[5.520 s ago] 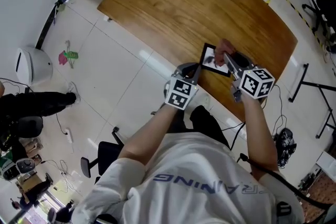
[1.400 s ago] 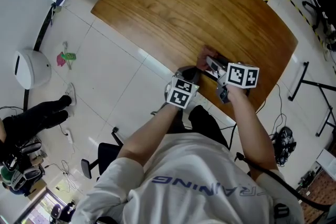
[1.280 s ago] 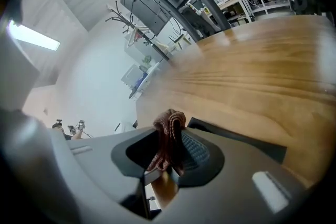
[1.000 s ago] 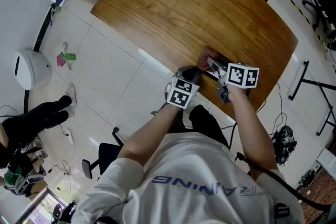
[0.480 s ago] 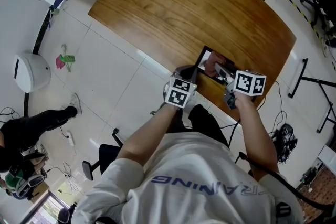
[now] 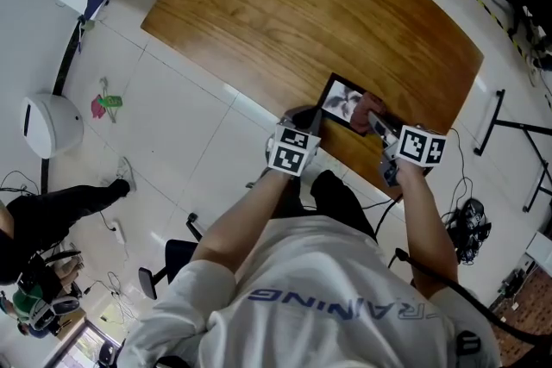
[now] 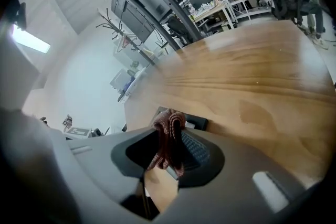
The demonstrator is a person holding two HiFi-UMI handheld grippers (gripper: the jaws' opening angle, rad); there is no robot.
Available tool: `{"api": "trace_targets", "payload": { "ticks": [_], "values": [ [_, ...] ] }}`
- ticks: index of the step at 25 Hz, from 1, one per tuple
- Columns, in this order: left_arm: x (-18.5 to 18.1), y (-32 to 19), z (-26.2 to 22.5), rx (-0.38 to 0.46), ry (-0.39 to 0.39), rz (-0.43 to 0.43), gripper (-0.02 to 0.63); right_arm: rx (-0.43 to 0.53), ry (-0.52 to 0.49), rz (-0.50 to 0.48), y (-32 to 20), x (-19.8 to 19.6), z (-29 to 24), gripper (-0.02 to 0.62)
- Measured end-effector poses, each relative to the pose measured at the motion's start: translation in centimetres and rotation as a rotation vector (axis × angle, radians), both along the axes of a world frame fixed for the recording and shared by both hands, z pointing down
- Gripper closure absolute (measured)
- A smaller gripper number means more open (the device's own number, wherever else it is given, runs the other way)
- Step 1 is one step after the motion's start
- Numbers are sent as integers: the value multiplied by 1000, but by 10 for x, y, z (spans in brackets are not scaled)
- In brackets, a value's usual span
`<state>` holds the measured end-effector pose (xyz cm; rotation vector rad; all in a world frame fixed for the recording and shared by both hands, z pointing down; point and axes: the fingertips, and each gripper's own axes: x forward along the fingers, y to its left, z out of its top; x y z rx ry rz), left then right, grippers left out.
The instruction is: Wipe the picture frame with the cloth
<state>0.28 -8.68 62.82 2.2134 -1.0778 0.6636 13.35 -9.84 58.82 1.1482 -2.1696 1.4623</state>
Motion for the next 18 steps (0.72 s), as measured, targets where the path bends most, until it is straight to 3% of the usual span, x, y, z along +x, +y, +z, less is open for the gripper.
{"api": "trace_targets", "payload": {
  "ticks": [13,18],
  "values": [
    [1,-1,-1,1,-3,-3,603,6,-2,61,10,29,-4,477],
    [0,-1,-1,-11,19,-13,603,40,-77,43,5,5,-24,477]
  ]
}}
